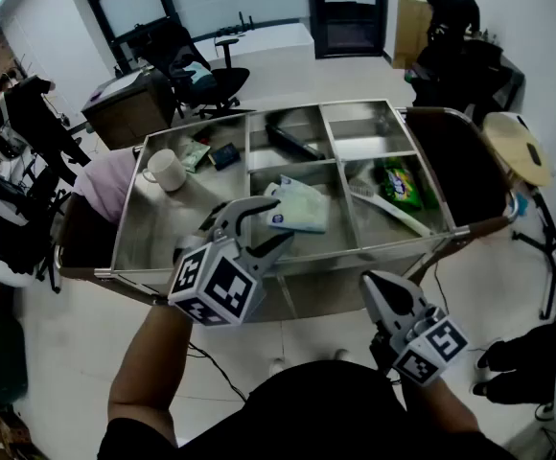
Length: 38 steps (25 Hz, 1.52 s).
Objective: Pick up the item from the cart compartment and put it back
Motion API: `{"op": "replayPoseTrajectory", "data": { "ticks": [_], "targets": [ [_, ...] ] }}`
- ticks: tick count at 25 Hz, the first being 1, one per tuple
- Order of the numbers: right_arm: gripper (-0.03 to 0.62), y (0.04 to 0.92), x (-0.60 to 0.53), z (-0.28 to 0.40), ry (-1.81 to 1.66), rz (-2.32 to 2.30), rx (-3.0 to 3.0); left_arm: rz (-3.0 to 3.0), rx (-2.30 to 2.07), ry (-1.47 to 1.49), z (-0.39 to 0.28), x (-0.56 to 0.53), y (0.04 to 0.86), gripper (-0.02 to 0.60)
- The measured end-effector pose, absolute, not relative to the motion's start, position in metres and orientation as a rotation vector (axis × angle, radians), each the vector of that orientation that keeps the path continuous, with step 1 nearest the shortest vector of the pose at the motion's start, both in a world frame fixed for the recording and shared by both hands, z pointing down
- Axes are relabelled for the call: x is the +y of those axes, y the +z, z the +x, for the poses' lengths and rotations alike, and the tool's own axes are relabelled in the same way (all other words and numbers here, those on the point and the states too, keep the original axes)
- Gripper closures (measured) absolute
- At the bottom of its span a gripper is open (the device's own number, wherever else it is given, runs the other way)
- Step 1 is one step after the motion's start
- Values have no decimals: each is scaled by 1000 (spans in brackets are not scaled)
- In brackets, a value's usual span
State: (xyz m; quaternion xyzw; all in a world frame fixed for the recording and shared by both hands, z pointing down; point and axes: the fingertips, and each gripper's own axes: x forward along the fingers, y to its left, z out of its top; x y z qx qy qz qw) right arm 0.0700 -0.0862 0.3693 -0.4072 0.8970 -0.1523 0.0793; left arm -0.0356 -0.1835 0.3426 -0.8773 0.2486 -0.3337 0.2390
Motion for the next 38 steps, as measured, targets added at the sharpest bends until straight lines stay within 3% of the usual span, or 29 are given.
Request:
{"op": "replayPoseTrajectory", "data": {
  "ticks": [9, 38],
  "targets": [
    [579, 366, -98, 70, -427, -1211, 2697, -2380, 494, -1201, -14, -239, 382, 309],
    [579, 367, -126, 82, -427, -1265, 2662, -2207, 10, -1843, -3, -305, 486, 310]
  ]
}}
